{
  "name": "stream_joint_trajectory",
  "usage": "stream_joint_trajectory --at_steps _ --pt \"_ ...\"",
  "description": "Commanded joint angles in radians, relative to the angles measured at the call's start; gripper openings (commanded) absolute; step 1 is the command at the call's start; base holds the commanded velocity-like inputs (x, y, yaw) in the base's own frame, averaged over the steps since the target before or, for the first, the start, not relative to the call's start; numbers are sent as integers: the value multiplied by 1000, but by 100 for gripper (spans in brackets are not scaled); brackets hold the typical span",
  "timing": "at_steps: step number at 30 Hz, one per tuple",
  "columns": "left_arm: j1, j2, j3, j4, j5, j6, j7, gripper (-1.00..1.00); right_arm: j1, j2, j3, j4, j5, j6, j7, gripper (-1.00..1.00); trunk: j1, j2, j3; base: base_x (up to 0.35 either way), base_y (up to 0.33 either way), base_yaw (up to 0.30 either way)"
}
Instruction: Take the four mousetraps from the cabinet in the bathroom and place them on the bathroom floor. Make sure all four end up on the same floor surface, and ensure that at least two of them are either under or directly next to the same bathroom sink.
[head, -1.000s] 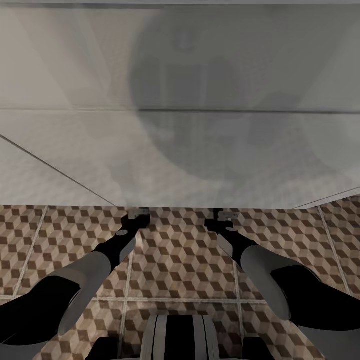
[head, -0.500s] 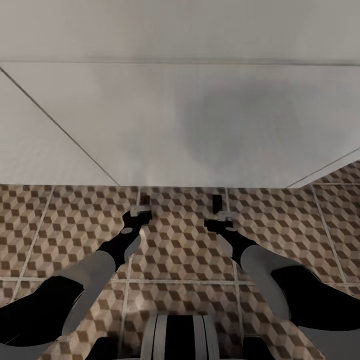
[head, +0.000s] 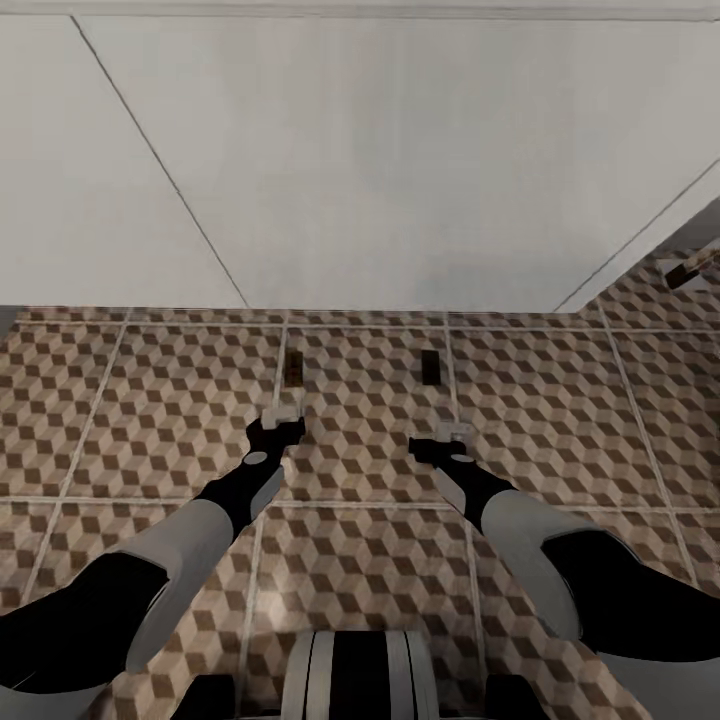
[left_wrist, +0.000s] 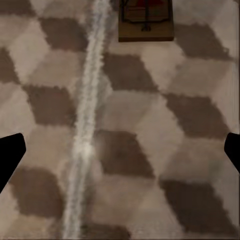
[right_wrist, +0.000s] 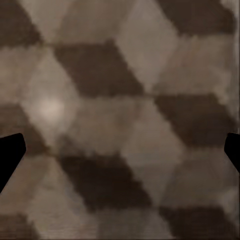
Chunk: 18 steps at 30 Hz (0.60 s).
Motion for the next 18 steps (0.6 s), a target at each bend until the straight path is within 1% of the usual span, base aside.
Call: stream_joint_trajectory --at_steps 1,18 --pt "-1 0 -9 1 9 -4 6 100 0 0 9 1 -10 -3 -3 100 -1 0 0 -343 0 0" --pt "-1 2 -11 -1 8 -4 0 100 -1 1 11 0 -5 -4 -3 100 -1 0 0 -344 0 0"
